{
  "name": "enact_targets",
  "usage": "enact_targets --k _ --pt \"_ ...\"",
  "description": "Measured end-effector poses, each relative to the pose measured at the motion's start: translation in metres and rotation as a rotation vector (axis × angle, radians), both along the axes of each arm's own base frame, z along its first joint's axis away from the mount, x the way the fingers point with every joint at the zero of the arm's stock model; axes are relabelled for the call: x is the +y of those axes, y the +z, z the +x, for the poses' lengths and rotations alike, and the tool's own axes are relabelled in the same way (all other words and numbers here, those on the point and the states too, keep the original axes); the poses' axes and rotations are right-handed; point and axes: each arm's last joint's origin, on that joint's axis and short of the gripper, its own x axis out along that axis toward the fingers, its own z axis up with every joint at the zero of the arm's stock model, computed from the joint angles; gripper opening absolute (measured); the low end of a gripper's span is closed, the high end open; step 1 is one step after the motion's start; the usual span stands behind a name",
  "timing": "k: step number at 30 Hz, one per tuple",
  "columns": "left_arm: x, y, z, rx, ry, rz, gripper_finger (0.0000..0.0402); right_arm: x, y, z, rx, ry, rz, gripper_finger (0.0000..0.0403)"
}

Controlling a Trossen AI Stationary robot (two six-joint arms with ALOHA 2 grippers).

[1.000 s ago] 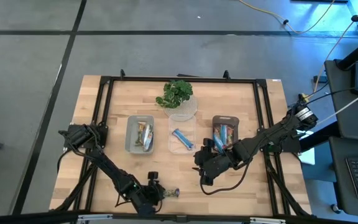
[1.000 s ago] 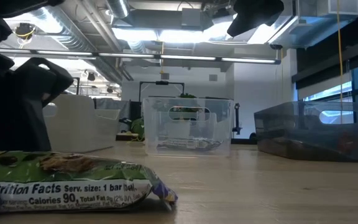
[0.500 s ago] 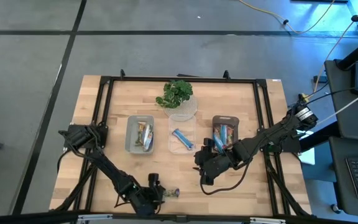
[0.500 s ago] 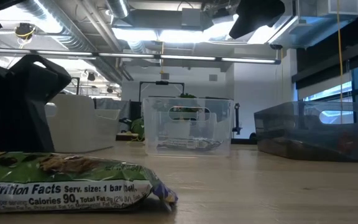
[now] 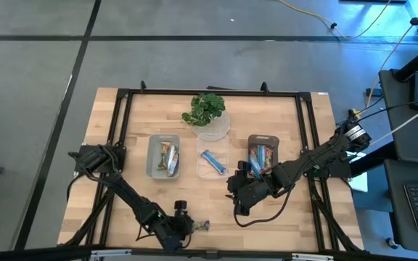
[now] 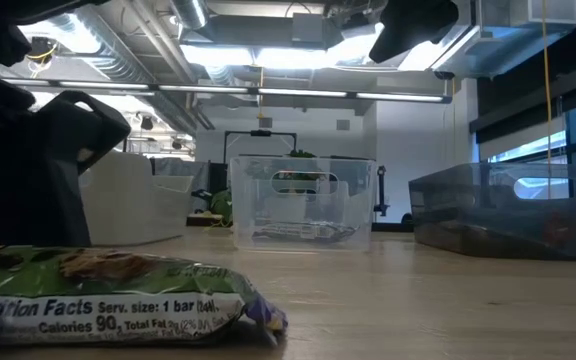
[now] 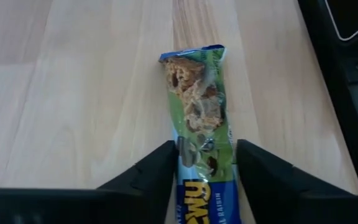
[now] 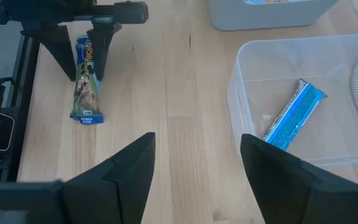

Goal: Pick and place Granola Bars by type
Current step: Put the blue granola bar into the transparent bin

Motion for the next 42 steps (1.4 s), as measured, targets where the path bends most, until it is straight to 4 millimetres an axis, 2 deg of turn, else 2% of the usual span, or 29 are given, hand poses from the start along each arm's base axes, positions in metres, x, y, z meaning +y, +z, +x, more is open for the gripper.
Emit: enact_targets --k 8,14,19,24,28,32,36,42 --pt "0.006 0.0 0.007 0.017 0.001 -0.033 0.0103 0.0 0.0 0.0 -0.001 -0.013 0.012 0.0239" --pt "0.019 0.013 0.013 0.028 -0.007 -0.031 0.0087 -0.003 0.008 -0.006 0.003 -0.035 0.05 0.0239" --pt "0.054 0.039 0.024 0.022 0.087 0.019 0.0087 -0.013 0.03 -0.024 -0.01 -0.093 0.109 0.0239" --pt "0.094 0.071 0.042 -0.056 0.252 -0.066 0.0087 -0.023 0.052 -0.041 -0.055 -0.142 0.165 0.0239" --pt "0.128 0.102 0.051 -0.17 0.384 -0.116 0.0087 -0.026 0.058 -0.047 -0.062 -0.156 0.18 0.0239" --pt "0.162 0.122 0.058 -0.321 0.633 -0.146 0.0088 -0.027 0.057 -0.048 -0.049 -0.171 0.183 0.0239" --pt "0.186 0.117 0.066 -0.331 0.738 -0.134 0.0088 -0.026 0.055 -0.046 -0.044 -0.173 0.179 0.0239" --pt "0.197 0.086 0.081 -0.254 0.752 -0.16 0.0088 -0.026 0.055 -0.047 -0.046 -0.175 0.183 0.0239"
